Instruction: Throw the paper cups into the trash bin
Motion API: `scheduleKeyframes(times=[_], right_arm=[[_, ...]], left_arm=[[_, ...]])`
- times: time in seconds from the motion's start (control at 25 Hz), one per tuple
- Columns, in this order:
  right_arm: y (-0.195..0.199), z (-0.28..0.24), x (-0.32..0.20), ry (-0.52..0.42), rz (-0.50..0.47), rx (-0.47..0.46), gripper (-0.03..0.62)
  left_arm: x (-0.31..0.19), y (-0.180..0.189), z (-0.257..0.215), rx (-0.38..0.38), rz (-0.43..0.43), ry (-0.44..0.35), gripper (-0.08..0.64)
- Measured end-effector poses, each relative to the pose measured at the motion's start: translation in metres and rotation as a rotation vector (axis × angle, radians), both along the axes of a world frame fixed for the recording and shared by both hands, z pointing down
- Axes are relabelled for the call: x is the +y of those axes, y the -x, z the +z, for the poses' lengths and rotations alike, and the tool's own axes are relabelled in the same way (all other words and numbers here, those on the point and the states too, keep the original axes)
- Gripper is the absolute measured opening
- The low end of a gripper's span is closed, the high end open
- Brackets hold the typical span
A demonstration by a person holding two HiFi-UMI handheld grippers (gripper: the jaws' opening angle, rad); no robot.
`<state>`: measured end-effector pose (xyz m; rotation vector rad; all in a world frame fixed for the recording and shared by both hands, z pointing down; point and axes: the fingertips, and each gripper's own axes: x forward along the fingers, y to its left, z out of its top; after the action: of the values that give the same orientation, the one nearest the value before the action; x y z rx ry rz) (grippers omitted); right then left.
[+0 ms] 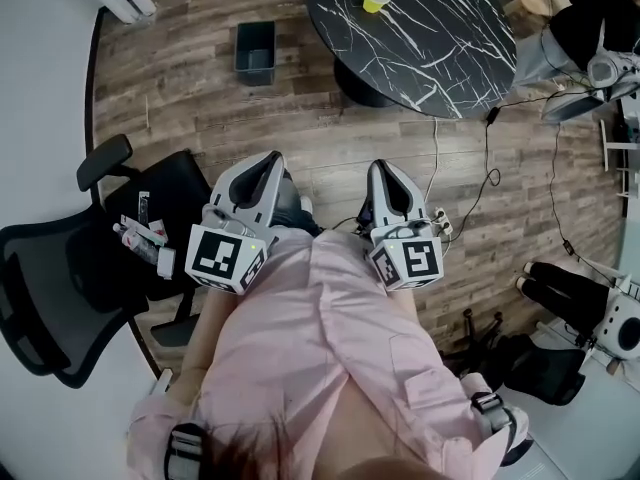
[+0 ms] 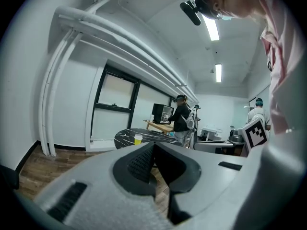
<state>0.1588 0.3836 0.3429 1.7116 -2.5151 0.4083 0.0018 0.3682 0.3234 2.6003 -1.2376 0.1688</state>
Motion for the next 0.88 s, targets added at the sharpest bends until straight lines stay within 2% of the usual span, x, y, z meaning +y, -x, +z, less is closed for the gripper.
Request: scheduleKeyframes(times=[0.44, 0.88], right_arm=[[0.022, -0.019, -0.079, -0.018, 0.066, -0.024, 0.032], [0.044, -0.02, -0.118, -0.02, 0.168, -0.01, 0.032]], left_arm=[[-0.09, 0.019, -0.013, 0.021, 0.058, 0.007, 0.015], [-0.136, 0.055, -0.005, 0.037, 0.085, 0.025, 0.015]])
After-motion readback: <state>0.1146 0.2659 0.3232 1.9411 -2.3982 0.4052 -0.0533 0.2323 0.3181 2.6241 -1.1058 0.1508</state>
